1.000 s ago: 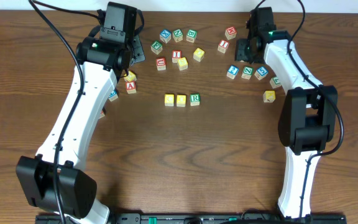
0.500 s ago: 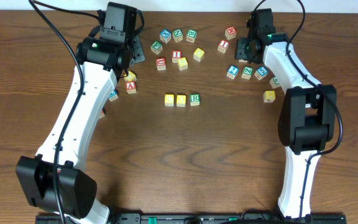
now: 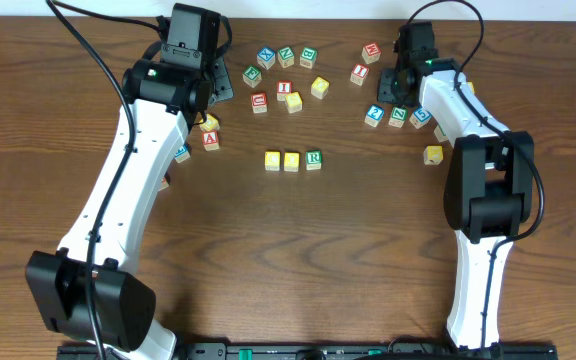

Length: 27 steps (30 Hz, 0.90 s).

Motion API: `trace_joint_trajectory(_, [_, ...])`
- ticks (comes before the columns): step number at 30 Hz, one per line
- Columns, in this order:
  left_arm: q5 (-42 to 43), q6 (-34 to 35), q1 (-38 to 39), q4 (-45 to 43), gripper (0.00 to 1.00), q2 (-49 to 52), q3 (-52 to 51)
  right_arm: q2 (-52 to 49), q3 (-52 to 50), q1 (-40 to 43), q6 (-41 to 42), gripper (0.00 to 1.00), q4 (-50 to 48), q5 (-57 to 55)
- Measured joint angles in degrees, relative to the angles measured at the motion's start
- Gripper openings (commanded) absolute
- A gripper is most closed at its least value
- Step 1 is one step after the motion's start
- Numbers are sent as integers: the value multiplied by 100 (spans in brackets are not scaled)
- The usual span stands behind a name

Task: Spell out CORL
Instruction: 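Grasp the blue L block with the right gripper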

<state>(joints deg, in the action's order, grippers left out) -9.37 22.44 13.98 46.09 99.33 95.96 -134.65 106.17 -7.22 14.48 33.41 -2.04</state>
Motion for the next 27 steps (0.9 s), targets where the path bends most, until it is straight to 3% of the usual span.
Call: trace_joint_trajectory(27, [0, 0, 0, 0, 45, 0, 0, -109, 0, 0, 439, 31, -116, -170])
